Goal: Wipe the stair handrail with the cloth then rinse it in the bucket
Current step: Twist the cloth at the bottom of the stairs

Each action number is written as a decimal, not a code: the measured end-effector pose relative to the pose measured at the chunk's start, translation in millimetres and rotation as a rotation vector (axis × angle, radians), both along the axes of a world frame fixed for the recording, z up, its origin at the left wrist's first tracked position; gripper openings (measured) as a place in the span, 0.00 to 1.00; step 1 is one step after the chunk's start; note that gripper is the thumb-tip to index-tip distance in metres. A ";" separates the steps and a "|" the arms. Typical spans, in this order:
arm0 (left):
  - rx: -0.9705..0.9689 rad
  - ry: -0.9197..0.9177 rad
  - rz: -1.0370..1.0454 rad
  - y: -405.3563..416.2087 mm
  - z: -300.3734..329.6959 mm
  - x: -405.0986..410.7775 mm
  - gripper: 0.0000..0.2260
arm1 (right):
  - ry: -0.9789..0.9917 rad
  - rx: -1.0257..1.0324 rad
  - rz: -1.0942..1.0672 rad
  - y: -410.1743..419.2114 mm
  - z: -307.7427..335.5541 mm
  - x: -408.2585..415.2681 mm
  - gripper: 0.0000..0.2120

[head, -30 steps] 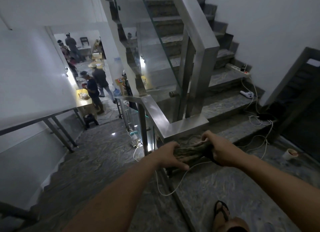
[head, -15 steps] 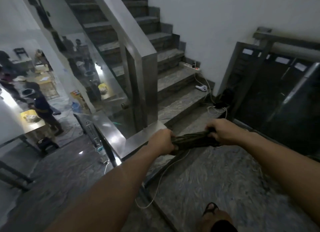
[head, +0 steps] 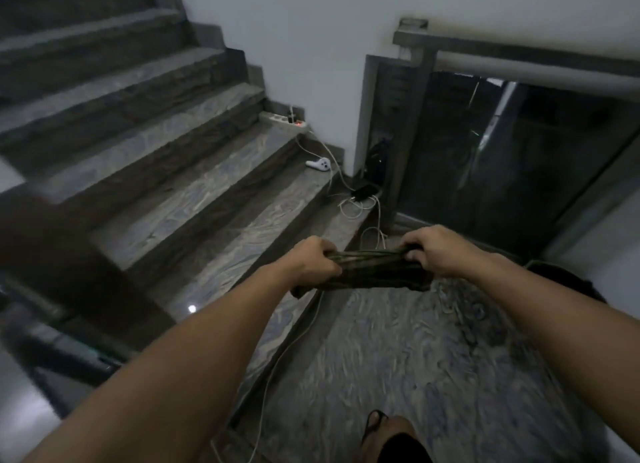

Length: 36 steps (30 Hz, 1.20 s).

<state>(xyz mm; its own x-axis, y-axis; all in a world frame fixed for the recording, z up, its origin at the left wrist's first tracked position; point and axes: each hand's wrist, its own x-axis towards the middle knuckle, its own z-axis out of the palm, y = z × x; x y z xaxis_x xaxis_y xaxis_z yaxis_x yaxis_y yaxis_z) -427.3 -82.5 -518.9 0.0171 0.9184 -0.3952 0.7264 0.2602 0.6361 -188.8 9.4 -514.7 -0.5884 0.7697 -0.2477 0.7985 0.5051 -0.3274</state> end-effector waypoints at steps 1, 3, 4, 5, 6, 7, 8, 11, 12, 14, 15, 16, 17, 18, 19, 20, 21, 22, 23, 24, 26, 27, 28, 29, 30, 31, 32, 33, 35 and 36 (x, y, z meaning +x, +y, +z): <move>-0.003 0.025 -0.027 21.0 2.9 6.4 0.05 | -0.001 -0.007 -0.025 17.0 3.4 7.1 0.06; -0.007 0.095 -0.065 61.7 10.7 20.0 0.03 | -0.006 -0.018 -0.069 49.3 10.7 23.3 0.06; 0.001 0.136 -0.080 81.5 15.3 27.1 0.01 | -0.013 -0.019 -0.090 64.2 14.3 31.7 0.06; 0.006 0.169 -0.085 101.3 20.0 34.1 0.04 | -0.028 -0.017 -0.112 78.6 18.1 40.0 0.08; 0.018 0.187 -0.083 120.1 24.5 40.8 0.05 | -0.049 -0.014 -0.133 92.4 22.9 48.0 0.10; 0.026 0.195 -0.073 137.7 29.7 47.4 0.05 | -0.065 -0.013 -0.154 105.5 28.6 55.2 0.11; 0.041 0.201 -0.073 154.2 34.6 53.5 0.04 | -0.071 -0.012 -0.176 117.9 34.4 62.0 0.11; 0.073 0.237 -0.090 197.5 50.5 71.4 0.04 | -0.063 -0.007 -0.244 148.2 45.8 82.5 0.11; 0.082 0.244 -0.098 211.2 53.7 76.7 0.05 | -0.062 -0.003 -0.260 156.2 48.4 89.3 0.11; 0.104 0.260 -0.129 237.4 59.9 88.3 0.07 | -0.060 0.006 -0.296 171.3 53.2 102.7 0.10; 0.117 0.273 -0.149 249.7 62.3 94.5 0.07 | -0.064 0.011 -0.314 179.2 54.5 109.4 0.10; 0.130 0.283 -0.163 262.0 63.6 101.1 0.07 | -0.070 0.015 -0.334 187.4 55.6 116.4 0.10; 0.136 0.287 -0.173 273.9 64.0 108.1 0.06 | -0.077 0.021 -0.351 195.4 56.2 123.5 0.10; 0.139 0.287 -0.185 285.9 63.3 115.2 0.06 | -0.086 0.023 -0.368 203.5 55.4 130.7 0.10; 0.141 0.288 -0.201 297.7 61.6 122.7 0.06 | -0.092 0.020 -0.386 211.4 54.2 137.9 0.10; 0.149 0.293 -0.224 312.6 58.3 131.5 0.07 | -0.098 0.007 -0.410 221.0 52.2 146.5 0.10; 0.157 0.302 -0.244 325.1 54.9 139.2 0.08 | -0.102 -0.003 -0.426 228.6 49.9 153.7 0.10; 0.162 0.308 -0.263 336.9 50.3 146.6 0.08 | -0.108 -0.014 -0.446 235.2 46.8 160.9 0.09; 0.162 0.307 -0.284 351.5 45.0 155.8 0.08 | -0.108 -0.021 -0.471 243.9 42.4 169.7 0.08; 0.162 0.303 -0.308 366.8 38.3 165.7 0.08 | -0.105 -0.027 -0.500 252.7 37.3 179.0 0.07; 0.150 0.288 -0.365 399.0 21.5 187.2 0.08 | -0.108 -0.045 -0.555 272.1 22.5 198.3 0.08; 0.139 0.279 -0.394 415.4 11.3 198.7 0.08 | -0.114 -0.062 -0.583 282.3 13.1 208.8 0.08; 0.132 0.272 -0.426 432.8 -0.4 210.7 0.08 | -0.117 -0.082 -0.613 293.5 2.4 219.8 0.08; 0.126 0.265 -0.453 450.8 -14.7 222.9 0.09 | -0.115 -0.096 -0.640 305.5 -11.0 231.6 0.08; 0.117 0.255 -0.477 468.9 -31.4 235.7 0.09 | -0.113 -0.111 -0.668 317.3 -26.0 243.4 0.07; 0.110 0.247 -0.498 487.3 -49.5 249.2 0.10 | -0.117 -0.114 -0.688 330.0 -42.3 255.0 0.06; 0.108 0.246 -0.519 504.6 -69.1 263.0 0.10 | -0.129 -0.112 -0.705 342.3 -60.2 267.0 0.05; 0.108 0.244 -0.538 519.3 -89.1 276.6 0.10 | -0.141 -0.110 -0.721 352.9 -78.3 278.4 0.06; 0.104 0.235 -0.573 541.7 -127.6 303.8 0.11 | -0.155 -0.125 -0.770 368.3 -112.5 299.4 0.07; 0.105 0.230 -0.595 550.5 -147.4 317.3 0.11 | -0.158 -0.130 -0.790 373.4 -129.6 309.0 0.07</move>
